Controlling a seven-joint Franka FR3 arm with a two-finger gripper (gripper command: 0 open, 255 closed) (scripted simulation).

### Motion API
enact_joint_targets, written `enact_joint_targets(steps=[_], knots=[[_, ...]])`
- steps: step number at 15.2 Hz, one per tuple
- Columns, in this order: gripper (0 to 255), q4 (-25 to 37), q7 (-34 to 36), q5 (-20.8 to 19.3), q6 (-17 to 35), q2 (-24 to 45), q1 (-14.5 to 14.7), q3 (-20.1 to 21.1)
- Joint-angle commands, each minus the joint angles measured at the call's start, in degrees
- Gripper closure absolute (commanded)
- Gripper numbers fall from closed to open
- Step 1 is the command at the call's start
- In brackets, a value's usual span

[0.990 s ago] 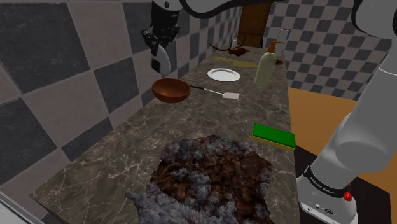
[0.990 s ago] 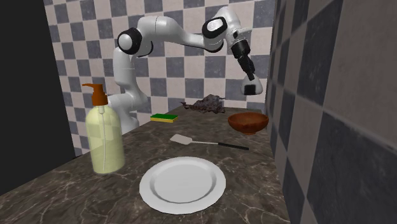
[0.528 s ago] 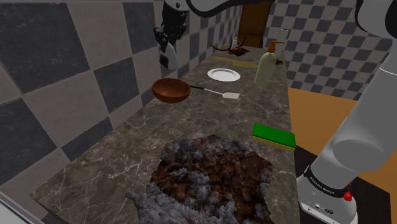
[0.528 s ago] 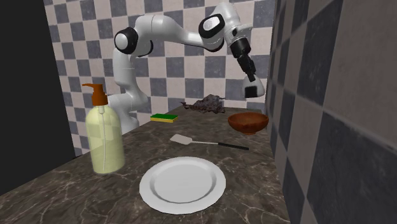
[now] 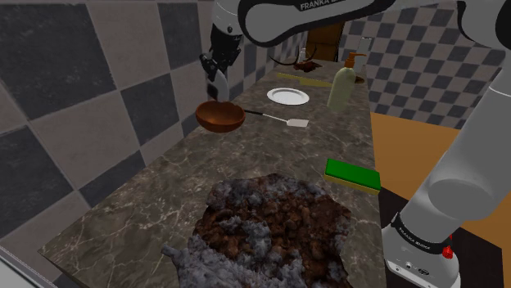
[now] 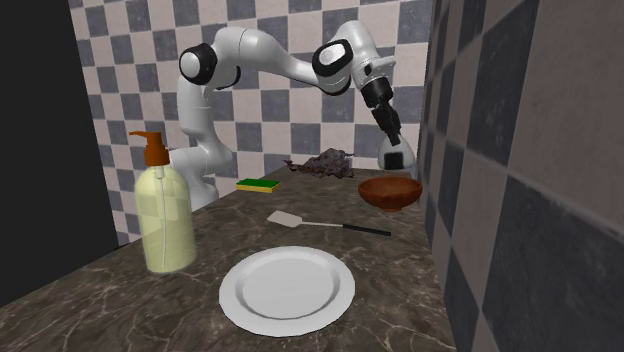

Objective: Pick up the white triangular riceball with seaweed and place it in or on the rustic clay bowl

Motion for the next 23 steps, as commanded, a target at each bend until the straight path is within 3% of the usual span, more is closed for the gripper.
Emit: enact_joint_targets(steps=[1,7,15,16,21,23], knots=[[255,-1.3,0.5,-0.4,1.4,0.0,0.0,0.0],[255,-5.1,2.1,-1.7,5.4,0.6,-0.1,-0.2],[255,-5.1,2.1,-1.7,5.4,0.6,-0.1,-0.2],[0,-5.1,2.1,-1.7,5.4,0.6,-0.1,-0.2],[0,-5.1,2.1,-1.7,5.4,0.6,-0.1,-0.2],[0,-4.8,0.9,0.3,2.9,-2.1,-0.1,0.0]])
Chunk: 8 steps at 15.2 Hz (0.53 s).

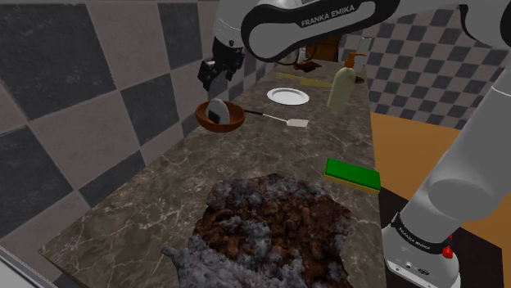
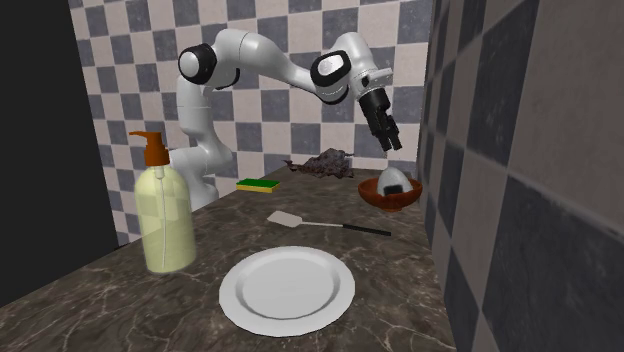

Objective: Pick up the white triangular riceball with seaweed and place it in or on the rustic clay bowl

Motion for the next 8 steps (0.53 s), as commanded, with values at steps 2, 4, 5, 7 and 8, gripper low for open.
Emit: enact_joint_targets(steps=[2,4,5,7,8], knots=[[0,0.4,-1.7,2.6,-3.4,-3.5,0.0,0.2],[0,0.4,-1.7,2.6,-3.4,-3.5,0.1,0.2],[0,0.4,-1.7,2.6,-3.4,-3.5,0.1,0.2],[0,0.4,-1.6,2.6,-3.4,-3.5,0.1,0.2],[0,0.4,-1.6,2.6,-3.4,-3.5,0.1,0.2]])
